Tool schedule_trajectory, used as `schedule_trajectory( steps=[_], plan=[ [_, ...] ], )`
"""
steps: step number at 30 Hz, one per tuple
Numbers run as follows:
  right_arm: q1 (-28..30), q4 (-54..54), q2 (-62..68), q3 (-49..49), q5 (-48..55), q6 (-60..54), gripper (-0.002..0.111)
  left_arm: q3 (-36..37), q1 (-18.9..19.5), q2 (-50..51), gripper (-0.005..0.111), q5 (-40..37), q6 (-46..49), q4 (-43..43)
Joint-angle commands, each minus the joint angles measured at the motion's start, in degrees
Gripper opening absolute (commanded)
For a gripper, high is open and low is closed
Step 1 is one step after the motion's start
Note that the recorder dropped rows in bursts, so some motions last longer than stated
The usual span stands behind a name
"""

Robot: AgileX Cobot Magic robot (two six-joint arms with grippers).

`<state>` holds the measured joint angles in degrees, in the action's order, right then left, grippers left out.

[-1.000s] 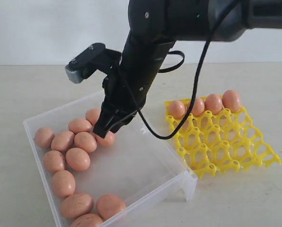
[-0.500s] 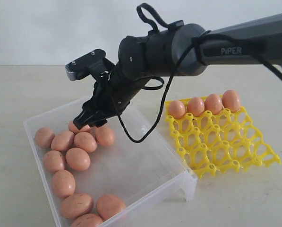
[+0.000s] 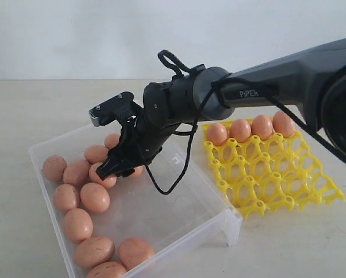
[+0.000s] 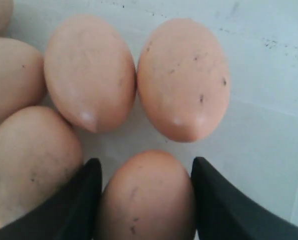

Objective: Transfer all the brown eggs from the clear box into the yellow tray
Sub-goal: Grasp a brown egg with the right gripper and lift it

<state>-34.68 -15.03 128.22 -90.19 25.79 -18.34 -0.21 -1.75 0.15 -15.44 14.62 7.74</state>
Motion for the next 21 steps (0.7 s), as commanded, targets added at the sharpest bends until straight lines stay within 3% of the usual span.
schedule_trajectory(
  steps=[1,4,16,21],
  plan=[
    [0.4,0.3,-0.6,-0.2,-0.7,0.3,0.022,0.2,-0.2,-0.2,0.004,0.5,0.0,0.4],
    [0.4,0.3,-1.3,-0.2,-0.7,-0.1,0.000,0.2,-0.2,-0.2,0.004,0.5,0.0,0.4],
    [0.4,-0.5,-8.0,1.2,10.8,4.3,0.000,0.2,-0.2,-0.2,0.004,0.5,0.0,0.4],
    [0.4,-6.3,-13.8,12.0,1.9,4.3,0.000,0.2,-0.2,-0.2,0.004,0.5,0.0,0.4]
  ],
)
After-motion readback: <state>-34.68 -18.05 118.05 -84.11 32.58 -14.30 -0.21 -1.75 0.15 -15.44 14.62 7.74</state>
